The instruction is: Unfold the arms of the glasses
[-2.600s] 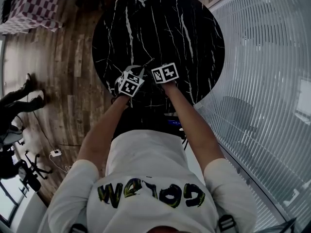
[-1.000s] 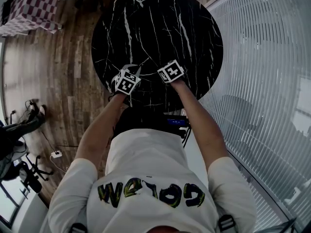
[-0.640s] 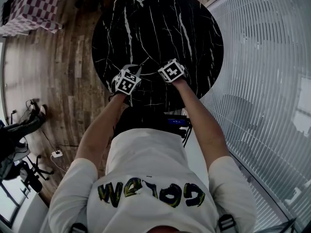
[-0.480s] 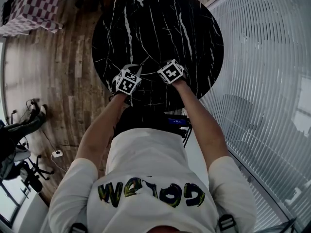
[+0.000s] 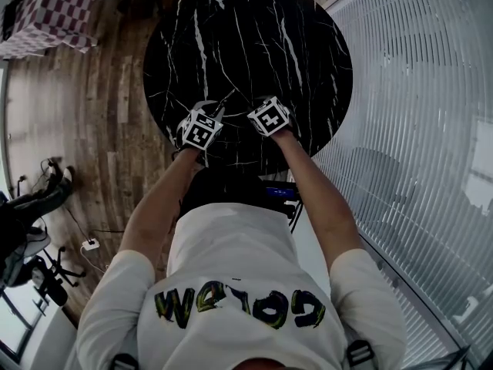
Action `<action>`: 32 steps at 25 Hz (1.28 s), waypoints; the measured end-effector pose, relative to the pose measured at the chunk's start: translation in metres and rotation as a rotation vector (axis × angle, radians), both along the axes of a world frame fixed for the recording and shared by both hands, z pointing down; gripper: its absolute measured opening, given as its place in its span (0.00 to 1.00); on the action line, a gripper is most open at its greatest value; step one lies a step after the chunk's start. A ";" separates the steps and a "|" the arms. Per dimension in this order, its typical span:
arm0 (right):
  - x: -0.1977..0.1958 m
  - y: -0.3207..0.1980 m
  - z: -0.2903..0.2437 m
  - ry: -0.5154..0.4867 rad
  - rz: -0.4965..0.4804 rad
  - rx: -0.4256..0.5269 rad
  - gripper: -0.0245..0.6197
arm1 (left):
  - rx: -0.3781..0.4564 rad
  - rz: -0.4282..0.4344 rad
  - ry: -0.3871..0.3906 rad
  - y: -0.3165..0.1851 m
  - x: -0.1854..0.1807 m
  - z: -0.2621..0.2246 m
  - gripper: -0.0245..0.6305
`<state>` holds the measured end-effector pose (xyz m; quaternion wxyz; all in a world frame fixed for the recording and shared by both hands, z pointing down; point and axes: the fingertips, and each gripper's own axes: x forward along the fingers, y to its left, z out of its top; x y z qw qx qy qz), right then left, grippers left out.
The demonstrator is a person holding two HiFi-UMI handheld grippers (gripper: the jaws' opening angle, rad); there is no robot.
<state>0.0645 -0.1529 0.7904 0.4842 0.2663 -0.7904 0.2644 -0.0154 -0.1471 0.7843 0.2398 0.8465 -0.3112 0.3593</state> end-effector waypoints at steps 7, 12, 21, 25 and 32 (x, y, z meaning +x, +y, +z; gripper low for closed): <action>0.011 -0.005 -0.023 -0.039 0.066 0.081 0.18 | 0.033 -0.009 -0.004 -0.002 -0.003 -0.009 0.21; 0.028 -0.004 -0.044 -0.057 0.102 0.144 0.18 | 0.084 -0.047 0.002 -0.008 -0.013 -0.035 0.25; 0.046 0.001 -0.134 -0.172 0.190 0.302 0.18 | 0.220 -0.128 0.134 0.007 -0.018 -0.141 0.25; 0.048 0.011 -0.178 -0.225 0.229 0.370 0.18 | 0.248 -0.149 0.198 0.017 -0.017 -0.181 0.25; 0.043 0.035 -0.239 -0.283 0.241 0.481 0.18 | 0.278 -0.176 0.346 0.027 -0.007 -0.244 0.24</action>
